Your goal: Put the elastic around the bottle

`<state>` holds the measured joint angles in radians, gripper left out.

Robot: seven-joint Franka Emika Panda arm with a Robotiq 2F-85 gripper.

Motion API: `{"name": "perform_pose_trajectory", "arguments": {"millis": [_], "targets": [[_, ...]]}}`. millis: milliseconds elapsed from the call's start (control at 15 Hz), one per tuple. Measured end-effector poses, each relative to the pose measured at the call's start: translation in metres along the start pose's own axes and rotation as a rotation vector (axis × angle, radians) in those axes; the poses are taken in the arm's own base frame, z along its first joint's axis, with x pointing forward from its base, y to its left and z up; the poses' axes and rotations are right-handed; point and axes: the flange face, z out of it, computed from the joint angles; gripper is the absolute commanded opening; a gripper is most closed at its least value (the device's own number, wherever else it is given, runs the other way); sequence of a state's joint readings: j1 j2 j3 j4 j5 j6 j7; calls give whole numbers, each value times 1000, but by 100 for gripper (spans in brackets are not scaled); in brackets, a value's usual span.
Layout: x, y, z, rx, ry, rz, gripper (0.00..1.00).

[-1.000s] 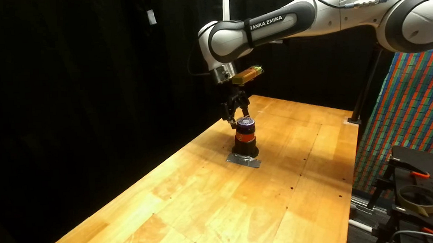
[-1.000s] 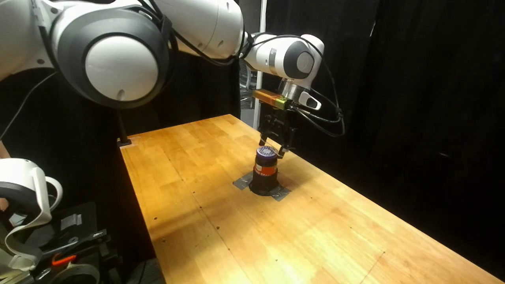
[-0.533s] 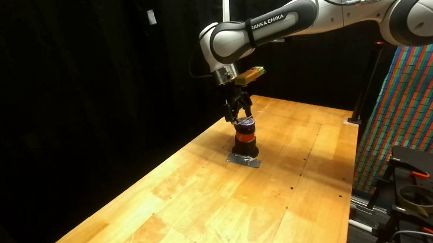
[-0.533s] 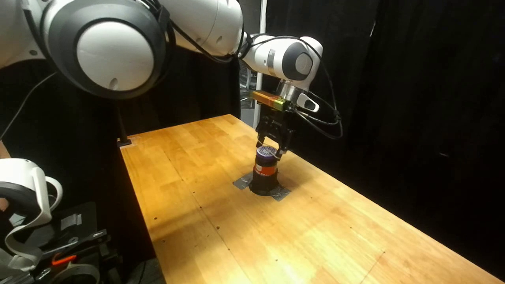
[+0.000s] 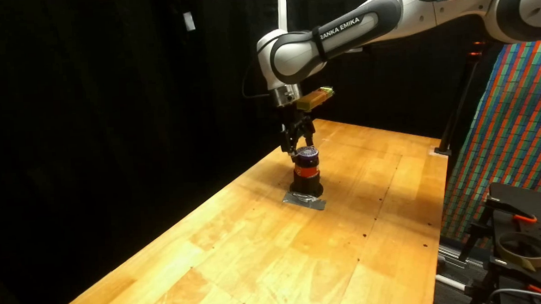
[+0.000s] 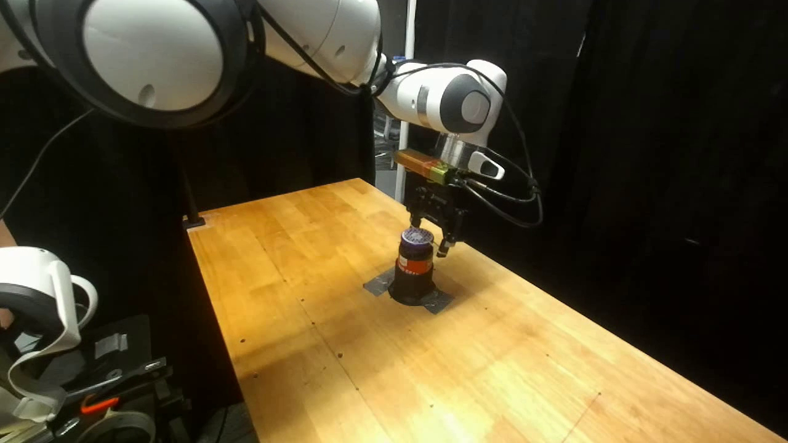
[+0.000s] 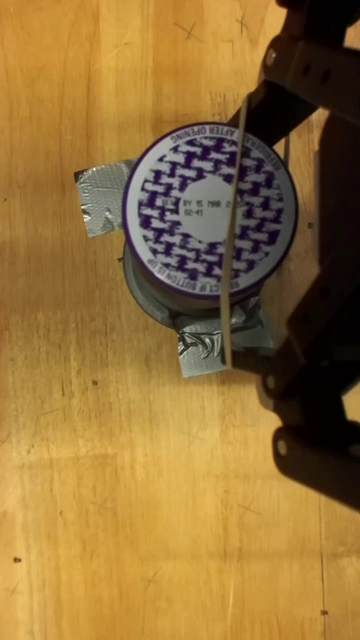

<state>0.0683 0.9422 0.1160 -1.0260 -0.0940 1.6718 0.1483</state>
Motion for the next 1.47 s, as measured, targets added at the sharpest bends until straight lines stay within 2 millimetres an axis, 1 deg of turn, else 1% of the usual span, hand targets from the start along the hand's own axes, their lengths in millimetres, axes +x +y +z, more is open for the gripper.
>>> {"name": "perform_pose_trajectory", "arguments": {"millis": [200,400,600,867,1000,1333,1400,1467], "targets": [[-2,0,3,3,38,3,100],[-9,-1,3,-1,57,0,100],[-21,-1,2,0,65,-4,100],[-42,0,2,1,84,-6,100],[-54,0,7,-1,92,-8,100],[-78,9,30,-10,97,-2,100],[-82,11,33,-10,107,1,75],[-85,13,35,-9,123,7,74]]}}
